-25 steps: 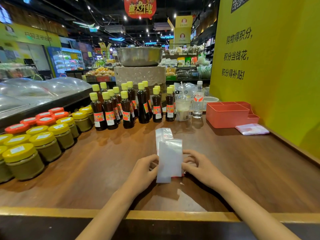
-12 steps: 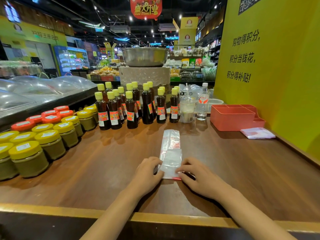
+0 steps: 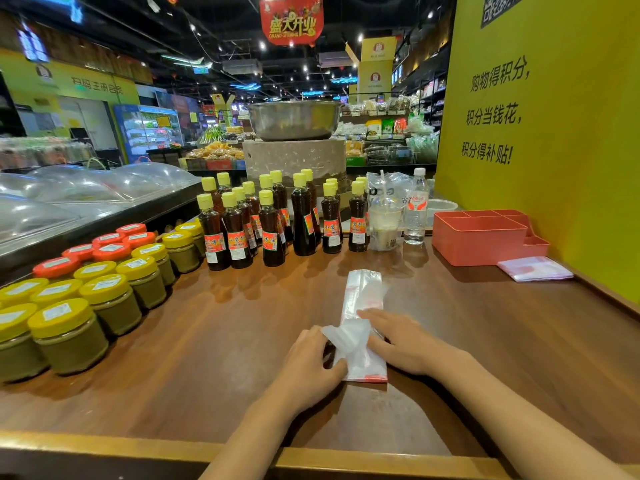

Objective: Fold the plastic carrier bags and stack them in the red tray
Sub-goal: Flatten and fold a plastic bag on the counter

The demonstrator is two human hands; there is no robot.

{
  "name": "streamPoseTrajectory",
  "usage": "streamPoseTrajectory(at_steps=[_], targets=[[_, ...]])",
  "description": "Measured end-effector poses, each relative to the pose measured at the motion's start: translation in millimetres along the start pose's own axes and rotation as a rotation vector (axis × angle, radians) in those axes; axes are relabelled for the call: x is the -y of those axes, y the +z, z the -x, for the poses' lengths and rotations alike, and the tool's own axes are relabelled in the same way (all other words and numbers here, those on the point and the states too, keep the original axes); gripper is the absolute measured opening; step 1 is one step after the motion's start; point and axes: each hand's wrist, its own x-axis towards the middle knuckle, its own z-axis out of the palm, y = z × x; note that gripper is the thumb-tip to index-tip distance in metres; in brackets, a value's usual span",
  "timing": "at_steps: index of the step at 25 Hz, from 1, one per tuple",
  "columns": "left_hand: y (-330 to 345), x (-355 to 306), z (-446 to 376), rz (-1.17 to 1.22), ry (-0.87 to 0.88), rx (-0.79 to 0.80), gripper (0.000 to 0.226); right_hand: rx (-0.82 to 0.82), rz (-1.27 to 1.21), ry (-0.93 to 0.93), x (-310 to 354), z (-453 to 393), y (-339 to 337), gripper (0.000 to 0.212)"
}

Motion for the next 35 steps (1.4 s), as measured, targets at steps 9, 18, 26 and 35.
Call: streamPoseTrajectory(at_steps=[9,18,26,35], targets=[[2.6,0.3,-0.8,-0.067,-0.004,0.052,0.027,-0.091,0.026,0.144,4.7,-24.5,2.4,0.054],[2.6,-2.7,-2.1,-0.095,-0.039,0.060,0.023,-0.103,-0.230,0.027,1.1,-3.8,-3.3,0.034],[2.3,-3.9,-1.0,-0.118,-0.030,0.053,0.051,-0.424,-0.236,0.386,0.8,-39.1,1.9,0.045],[-0.3,-5.3,-1.9,-0.170,-0.009,0.051,0.051,-0.256,-0.278,0.145,19.5,12.0,-11.9,0.037]])
